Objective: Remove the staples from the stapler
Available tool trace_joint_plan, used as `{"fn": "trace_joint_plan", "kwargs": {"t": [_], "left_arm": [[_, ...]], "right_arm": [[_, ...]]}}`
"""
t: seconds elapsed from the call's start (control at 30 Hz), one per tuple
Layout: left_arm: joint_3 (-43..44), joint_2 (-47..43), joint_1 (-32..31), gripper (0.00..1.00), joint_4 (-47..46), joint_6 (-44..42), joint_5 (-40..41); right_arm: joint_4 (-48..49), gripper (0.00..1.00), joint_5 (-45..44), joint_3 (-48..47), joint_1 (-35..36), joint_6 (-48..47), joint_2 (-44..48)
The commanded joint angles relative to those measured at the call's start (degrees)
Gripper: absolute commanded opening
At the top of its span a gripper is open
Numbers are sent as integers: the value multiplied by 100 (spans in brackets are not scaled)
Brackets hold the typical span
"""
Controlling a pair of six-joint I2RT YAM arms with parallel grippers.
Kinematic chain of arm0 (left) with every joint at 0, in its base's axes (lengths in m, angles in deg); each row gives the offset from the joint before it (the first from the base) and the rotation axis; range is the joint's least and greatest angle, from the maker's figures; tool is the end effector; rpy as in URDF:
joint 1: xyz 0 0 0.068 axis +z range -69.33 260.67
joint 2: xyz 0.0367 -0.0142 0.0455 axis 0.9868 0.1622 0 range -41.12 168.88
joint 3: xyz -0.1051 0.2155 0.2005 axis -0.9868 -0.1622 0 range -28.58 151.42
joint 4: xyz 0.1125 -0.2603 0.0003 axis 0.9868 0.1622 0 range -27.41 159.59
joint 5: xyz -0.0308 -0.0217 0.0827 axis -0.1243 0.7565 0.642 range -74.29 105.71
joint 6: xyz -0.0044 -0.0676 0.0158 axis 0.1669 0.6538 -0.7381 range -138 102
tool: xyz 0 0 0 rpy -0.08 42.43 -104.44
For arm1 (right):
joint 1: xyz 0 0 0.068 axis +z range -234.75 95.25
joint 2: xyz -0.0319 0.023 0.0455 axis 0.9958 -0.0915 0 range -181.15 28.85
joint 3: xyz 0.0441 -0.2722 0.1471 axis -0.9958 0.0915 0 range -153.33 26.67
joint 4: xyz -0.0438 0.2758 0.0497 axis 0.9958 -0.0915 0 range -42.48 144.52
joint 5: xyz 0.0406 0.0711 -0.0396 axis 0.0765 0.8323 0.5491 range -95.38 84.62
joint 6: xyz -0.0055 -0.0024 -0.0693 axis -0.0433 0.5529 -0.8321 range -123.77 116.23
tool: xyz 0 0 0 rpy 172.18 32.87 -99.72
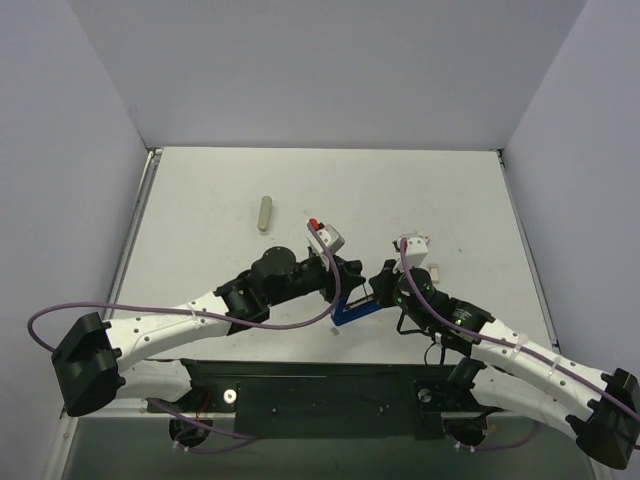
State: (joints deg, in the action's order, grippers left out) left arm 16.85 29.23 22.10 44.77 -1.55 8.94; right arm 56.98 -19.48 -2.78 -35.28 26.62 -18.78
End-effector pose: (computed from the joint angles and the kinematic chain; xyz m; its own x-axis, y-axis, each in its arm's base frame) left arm 0.1588 -0.2725 0.3259 -0.3190 -0.0174 -0.9476 0.8528 0.4308 -0.2950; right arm 0.1486 0.1525 0.2771 -0.4477 0.2314 -0.8637 -0.4154 0.8016 0.4300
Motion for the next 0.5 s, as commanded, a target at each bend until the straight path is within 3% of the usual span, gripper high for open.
{"fn": "trace_joint_plan", "kwargs": {"t": [0.0, 0.47], "left_arm": [[159, -346, -6, 0, -1469, 245, 570], [115, -109, 3, 0, -2067, 447, 1115]], "right_arm": [[518, 0, 101, 238, -34, 11, -140], [1810, 0, 848, 326, -17, 169, -1054]]}}
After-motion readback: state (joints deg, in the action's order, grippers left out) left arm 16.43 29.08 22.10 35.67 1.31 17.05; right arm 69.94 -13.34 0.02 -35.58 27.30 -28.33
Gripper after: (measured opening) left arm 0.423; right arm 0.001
